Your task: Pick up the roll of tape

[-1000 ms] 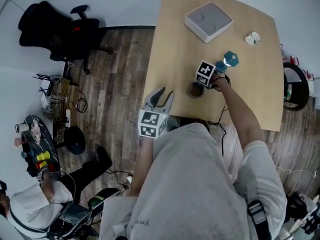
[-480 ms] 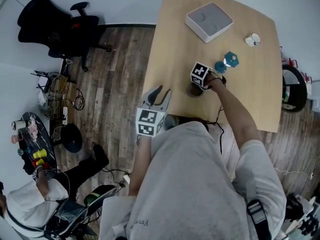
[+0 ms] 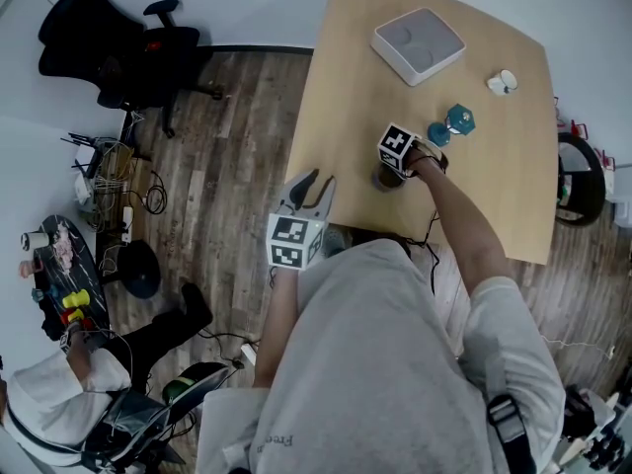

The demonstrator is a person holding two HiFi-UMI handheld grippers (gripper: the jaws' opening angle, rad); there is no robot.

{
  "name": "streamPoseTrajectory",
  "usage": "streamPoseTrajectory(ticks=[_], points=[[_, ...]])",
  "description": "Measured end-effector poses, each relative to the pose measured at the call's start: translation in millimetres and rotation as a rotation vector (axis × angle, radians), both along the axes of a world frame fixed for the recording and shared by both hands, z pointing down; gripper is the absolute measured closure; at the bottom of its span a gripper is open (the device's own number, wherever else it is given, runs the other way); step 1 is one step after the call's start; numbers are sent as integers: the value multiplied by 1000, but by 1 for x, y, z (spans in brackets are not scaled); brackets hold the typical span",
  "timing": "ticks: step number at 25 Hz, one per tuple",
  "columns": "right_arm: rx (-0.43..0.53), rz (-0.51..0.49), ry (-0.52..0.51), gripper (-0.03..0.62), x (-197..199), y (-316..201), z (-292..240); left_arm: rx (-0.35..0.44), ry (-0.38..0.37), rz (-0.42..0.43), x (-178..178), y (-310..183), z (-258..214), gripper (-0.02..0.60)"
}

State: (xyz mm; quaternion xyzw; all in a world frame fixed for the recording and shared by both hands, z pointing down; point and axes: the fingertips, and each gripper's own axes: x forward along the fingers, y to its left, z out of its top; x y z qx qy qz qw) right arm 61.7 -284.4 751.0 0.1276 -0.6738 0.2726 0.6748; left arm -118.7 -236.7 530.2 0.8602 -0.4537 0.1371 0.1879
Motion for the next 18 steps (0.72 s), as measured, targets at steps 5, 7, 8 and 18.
streamPoseTrajectory(ticks=[5,7,8,18], points=[[20,-8,22,543,2,0,-1,12,8,-16,-4,1,-5,479],[27,-10,27,546,2,0,-1,18,14,-21,-5,1,-7,498],[31,-13,29,546,1,-1,-1,20,16,-22,-6,1,-7,503],[72,-3,53,546,1,-1,-1,26,4,-33,-13,4,-11,574]])
